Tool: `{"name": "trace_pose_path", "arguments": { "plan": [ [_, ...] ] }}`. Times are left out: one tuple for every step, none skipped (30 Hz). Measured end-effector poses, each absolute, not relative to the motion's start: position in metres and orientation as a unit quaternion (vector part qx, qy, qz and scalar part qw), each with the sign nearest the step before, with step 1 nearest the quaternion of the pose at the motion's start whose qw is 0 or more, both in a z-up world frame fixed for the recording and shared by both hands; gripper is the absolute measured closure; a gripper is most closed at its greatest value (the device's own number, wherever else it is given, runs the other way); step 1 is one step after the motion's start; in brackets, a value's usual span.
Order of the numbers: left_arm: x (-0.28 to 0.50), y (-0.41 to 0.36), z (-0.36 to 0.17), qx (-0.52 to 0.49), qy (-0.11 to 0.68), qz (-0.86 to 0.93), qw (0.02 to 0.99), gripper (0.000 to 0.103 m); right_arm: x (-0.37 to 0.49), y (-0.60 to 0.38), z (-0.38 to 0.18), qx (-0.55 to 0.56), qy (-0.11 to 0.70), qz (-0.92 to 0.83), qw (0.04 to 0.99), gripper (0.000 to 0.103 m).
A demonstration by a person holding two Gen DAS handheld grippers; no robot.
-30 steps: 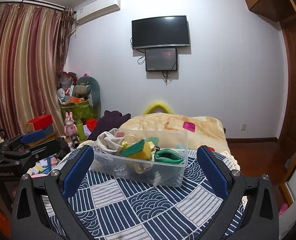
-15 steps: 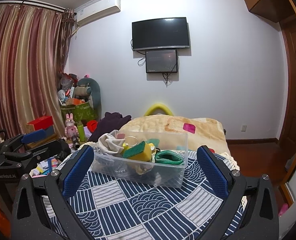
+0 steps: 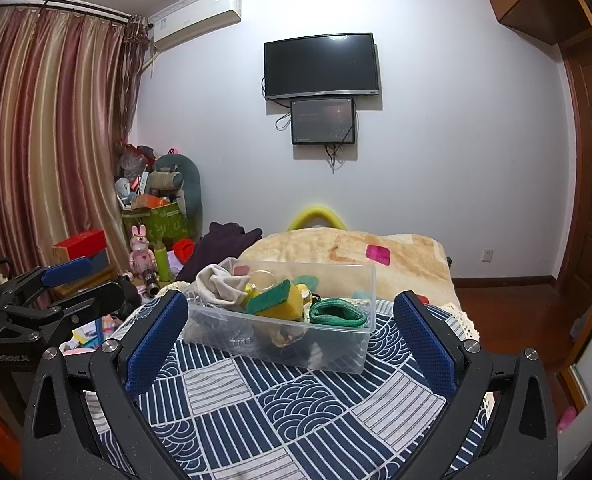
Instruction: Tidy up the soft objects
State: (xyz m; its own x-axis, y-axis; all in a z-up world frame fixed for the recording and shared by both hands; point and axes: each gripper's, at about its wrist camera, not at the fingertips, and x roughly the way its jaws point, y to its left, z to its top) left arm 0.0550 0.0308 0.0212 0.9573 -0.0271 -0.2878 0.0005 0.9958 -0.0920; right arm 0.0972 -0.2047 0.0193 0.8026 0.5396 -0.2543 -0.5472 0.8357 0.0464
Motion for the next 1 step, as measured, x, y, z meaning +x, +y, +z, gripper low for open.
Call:
{"name": "trace_pose_path", "arguments": {
  "plan": [
    [0.0549, 0.0307, 0.0214, -0.045, 0.146, -0.008, 0.988, 0.0, 0.0971, -0.2047, 0.0192, -0.014, 0.129, 0.286, 0.949, 0.0]
  ]
}}
